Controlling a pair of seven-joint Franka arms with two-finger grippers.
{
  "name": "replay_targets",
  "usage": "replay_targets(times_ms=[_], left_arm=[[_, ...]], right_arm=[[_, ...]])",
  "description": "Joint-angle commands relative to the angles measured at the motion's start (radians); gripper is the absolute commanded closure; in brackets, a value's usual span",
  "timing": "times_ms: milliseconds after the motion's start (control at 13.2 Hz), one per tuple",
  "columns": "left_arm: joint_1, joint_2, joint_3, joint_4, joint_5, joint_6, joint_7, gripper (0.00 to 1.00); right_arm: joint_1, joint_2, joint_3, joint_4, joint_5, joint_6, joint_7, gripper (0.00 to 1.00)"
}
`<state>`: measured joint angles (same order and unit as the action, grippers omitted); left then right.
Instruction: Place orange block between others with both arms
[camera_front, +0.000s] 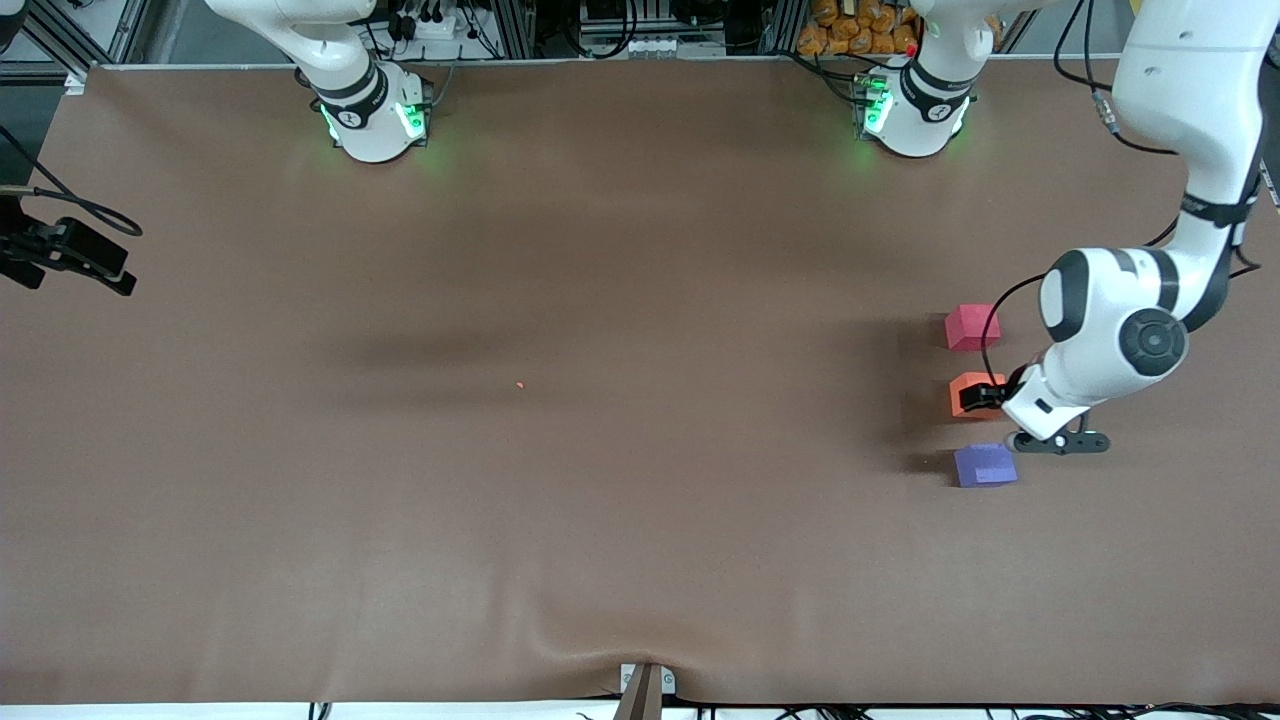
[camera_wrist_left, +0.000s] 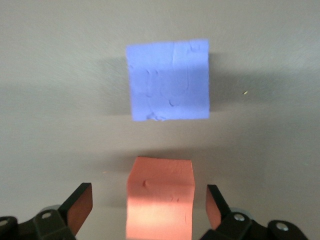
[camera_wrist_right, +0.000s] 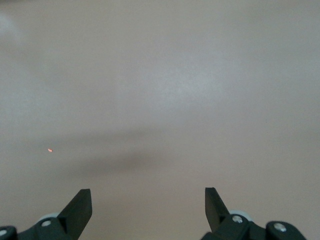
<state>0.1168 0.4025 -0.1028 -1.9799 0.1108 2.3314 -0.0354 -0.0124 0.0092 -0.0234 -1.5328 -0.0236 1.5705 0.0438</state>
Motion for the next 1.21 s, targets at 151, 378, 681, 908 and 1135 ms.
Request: replay_targets(times_ms=[151, 378, 681, 908, 1135], left_arm=[[0.01, -0.116, -0.011, 0.12, -0.016, -0.231, -0.001, 0.0], [0.01, -0.14, -0.011, 0.238, -0.059, -0.374, -0.003, 0.0], [0.006, -0.18, -0.015, 0.361, -0.059, -0.53, -0.003, 0.0], [0.007, -0.18, -0.018, 0.482, -0.057, -0.645, 0.008, 0.0], [0.003, -0.194, -0.029, 0.559, -0.069, -0.766, 0.008, 0.0]], right_arm=[[0.008, -0.02, 0.002, 0.002, -0.007, -0.07, -0.01, 0.0], [0.009, -0.017, 0.003, 0.005, 0.01, -0.095, -0.012, 0.0], [0.009, -0.031, 0.005, 0.005, 0.018, -0.109, -0.013, 0.0], [0.009, -0.031, 0.005, 0.008, 0.018, -0.109, -0.013, 0.0], [0.008, -0.031, 0.005, 0.008, 0.018, -0.11, -0.013, 0.0]])
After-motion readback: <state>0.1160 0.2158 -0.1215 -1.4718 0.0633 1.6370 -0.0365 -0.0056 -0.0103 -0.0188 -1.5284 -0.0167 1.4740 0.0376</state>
